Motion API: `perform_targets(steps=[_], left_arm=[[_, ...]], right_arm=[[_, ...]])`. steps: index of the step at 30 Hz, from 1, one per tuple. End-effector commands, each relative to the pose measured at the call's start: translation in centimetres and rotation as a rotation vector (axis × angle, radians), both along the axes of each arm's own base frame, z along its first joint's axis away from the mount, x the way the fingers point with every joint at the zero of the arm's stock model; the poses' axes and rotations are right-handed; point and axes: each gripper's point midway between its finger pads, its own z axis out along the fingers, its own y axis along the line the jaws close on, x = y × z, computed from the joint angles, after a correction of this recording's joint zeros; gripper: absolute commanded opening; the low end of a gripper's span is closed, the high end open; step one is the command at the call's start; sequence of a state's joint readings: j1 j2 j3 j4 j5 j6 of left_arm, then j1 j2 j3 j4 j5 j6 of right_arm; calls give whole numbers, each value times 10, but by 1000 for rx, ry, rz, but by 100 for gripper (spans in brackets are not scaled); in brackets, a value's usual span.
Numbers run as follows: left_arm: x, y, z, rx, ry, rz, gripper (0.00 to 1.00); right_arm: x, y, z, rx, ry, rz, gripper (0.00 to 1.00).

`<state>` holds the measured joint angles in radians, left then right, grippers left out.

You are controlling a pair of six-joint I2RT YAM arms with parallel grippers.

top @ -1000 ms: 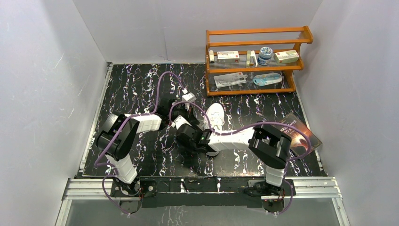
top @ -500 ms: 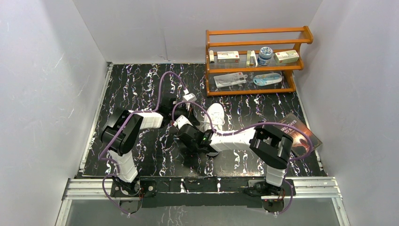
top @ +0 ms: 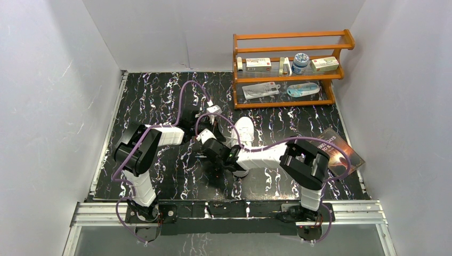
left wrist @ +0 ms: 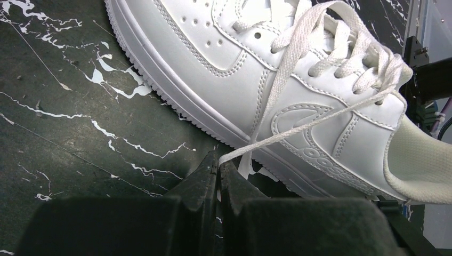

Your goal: Tie the shoes

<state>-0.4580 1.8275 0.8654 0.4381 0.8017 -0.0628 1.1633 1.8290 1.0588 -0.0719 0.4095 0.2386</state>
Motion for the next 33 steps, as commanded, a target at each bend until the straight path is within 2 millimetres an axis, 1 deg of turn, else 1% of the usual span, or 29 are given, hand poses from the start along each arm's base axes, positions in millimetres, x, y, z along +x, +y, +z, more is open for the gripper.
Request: perform_targets(steps=[1, 3, 5, 7, 8, 11, 12, 14, 17, 19, 22, 23, 25, 26, 27, 29, 31, 33], left_arm=[[6, -3, 20, -47, -33, 1, 0], [6, -2, 22, -55, -29, 17, 0], [4, -1, 27, -67, -24, 43, 0], [2, 0, 32, -82, -18, 58, 0], [0, 0, 35, -88, -15, 67, 0], [-2, 2, 47, -113, 1, 117, 0], [-3, 2, 52, -125, 4, 134, 0], [-5, 1, 62, -148, 8, 175, 0], [-14, -4, 77, -179, 24, 196, 0], [-21, -9, 86, -197, 30, 195, 0], [-34, -18, 98, -216, 36, 181, 0], [-39, -22, 101, -216, 37, 169, 0], [-44, -26, 104, -206, 38, 171, 0], [-47, -28, 108, -210, 35, 170, 0], [-50, -31, 110, -213, 33, 160, 0], [-55, -35, 111, -213, 44, 141, 0], [-55, -36, 113, -201, 53, 134, 0], [-53, -34, 111, -172, 61, 153, 0]], right_arm=[[-10, -7, -7, -67, 56, 48, 0], [-12, 2, 11, -33, 55, 82, 0], [-18, 15, 41, 41, 67, 135, 0], [-32, 23, 72, 108, 106, 195, 0], [-39, 25, 91, 155, 127, 213, 0], [-60, 17, 117, 248, 195, 221, 0], [-67, 14, 132, 304, 197, 237, 0], [-80, 6, 143, 351, 232, 248, 0], [-87, -7, 158, 361, 270, 241, 0], [-86, -17, 168, 350, 285, 218, 0], [-78, -32, 193, 377, 305, 164, 0], [-76, -38, 197, 386, 318, 150, 0], [-73, -52, 196, 386, 355, 118, 0], [-72, -55, 193, 386, 372, 113, 0], [-72, -54, 192, 395, 378, 125, 0], [-73, -46, 194, 420, 377, 177, 0], [-66, -31, 201, 466, 328, 240, 0], [-53, -19, 209, 490, 261, 259, 0]])
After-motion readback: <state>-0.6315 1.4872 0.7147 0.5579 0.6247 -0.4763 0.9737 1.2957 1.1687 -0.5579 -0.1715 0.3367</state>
